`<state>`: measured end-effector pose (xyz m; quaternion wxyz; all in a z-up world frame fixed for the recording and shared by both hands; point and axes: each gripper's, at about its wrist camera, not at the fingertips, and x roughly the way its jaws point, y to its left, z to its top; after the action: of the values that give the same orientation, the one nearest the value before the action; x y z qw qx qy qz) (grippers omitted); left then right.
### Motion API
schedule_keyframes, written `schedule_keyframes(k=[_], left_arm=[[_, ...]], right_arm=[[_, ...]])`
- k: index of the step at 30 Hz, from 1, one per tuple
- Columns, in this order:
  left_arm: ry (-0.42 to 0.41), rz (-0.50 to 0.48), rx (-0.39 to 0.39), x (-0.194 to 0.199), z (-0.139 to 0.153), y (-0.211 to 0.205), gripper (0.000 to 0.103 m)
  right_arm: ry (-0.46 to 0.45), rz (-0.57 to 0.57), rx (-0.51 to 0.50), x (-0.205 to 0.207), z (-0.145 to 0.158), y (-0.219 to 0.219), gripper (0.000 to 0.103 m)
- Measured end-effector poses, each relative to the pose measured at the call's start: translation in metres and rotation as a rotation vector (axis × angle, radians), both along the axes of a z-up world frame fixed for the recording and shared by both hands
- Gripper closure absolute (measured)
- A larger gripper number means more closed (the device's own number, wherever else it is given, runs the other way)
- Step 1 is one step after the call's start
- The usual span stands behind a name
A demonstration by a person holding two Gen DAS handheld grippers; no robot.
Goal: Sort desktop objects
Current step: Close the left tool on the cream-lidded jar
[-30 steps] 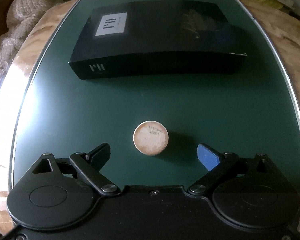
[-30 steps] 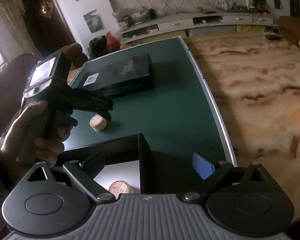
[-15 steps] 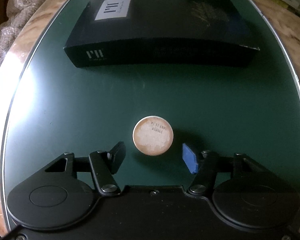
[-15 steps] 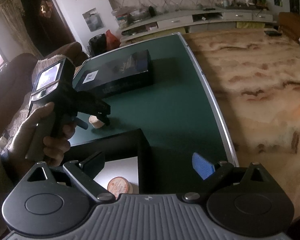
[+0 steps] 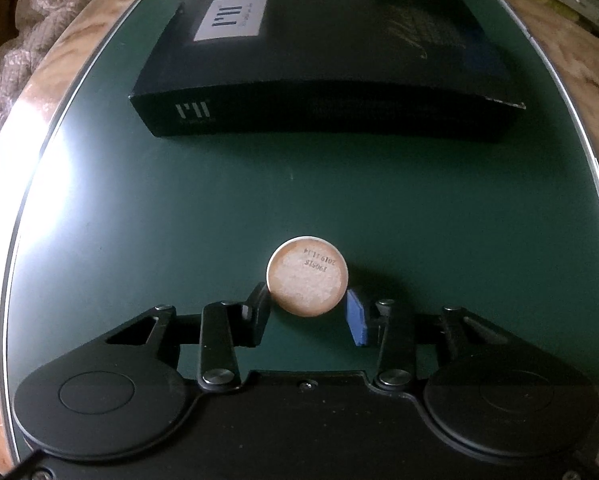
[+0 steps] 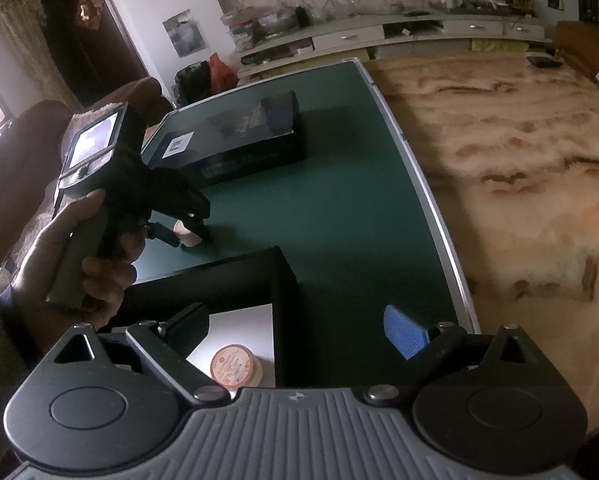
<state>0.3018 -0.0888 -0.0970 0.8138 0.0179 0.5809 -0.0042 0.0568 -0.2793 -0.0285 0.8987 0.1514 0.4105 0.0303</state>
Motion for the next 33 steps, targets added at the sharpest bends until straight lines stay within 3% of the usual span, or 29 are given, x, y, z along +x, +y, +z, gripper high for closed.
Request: schedule_keyframes(k=[7,10,13,14,15,17,18,23,25,27,29,33], left_arm=[[-0.011,0.008,-0.005,-0.003,-0.001,0.004,0.067],[-0.006,0.004,-0.012,-0.005,0.0,0.004,0.081],[0.002,-0.002,-0.019,-0.005,0.0,0.005,0.08],[0.002,-0.002,-0.022,-0.005,0.0,0.006,0.07],[0.001,0.003,-0.024,-0.005,0.0,0.007,0.053],[-0.009,0.01,-0.028,-0.007,0.002,0.008,0.034],[-0.016,0.012,-0.03,-0.009,0.003,0.008,0.031],[-0.035,0.015,-0.029,-0.008,0.009,0.007,0.032],[-0.033,0.014,-0.029,-0.006,0.008,0.006,0.036],[-0.031,0.014,-0.028,-0.005,0.007,0.005,0.051],[-0.03,0.014,-0.028,-0.004,0.006,0.004,0.058],[-0.027,0.013,-0.027,-0.002,0.004,0.001,0.061]], right_arm=[[0.004,0.005,-0.001,-0.002,0.0,0.003,0.006],[0.005,0.007,-0.001,-0.002,-0.001,0.004,0.006],[0.006,0.009,-0.001,-0.002,-0.001,0.005,0.006],[0.006,0.01,-0.001,-0.002,-0.001,0.005,0.006],[0.007,0.01,-0.001,-0.002,-0.001,0.005,0.006],[0.007,0.012,-0.002,-0.002,-0.002,0.006,0.006],[0.008,0.013,-0.002,-0.002,-0.002,0.006,0.006],[0.009,0.016,-0.002,-0.003,-0.002,0.007,0.006],[0.01,0.018,-0.002,-0.003,-0.003,0.008,0.006],[0.011,0.019,-0.003,-0.003,-0.003,0.008,0.006],[0.013,0.021,-0.005,0.005,-0.007,0.003,0.006],[0.018,0.022,-0.006,0.005,-0.008,0.004,0.006]])
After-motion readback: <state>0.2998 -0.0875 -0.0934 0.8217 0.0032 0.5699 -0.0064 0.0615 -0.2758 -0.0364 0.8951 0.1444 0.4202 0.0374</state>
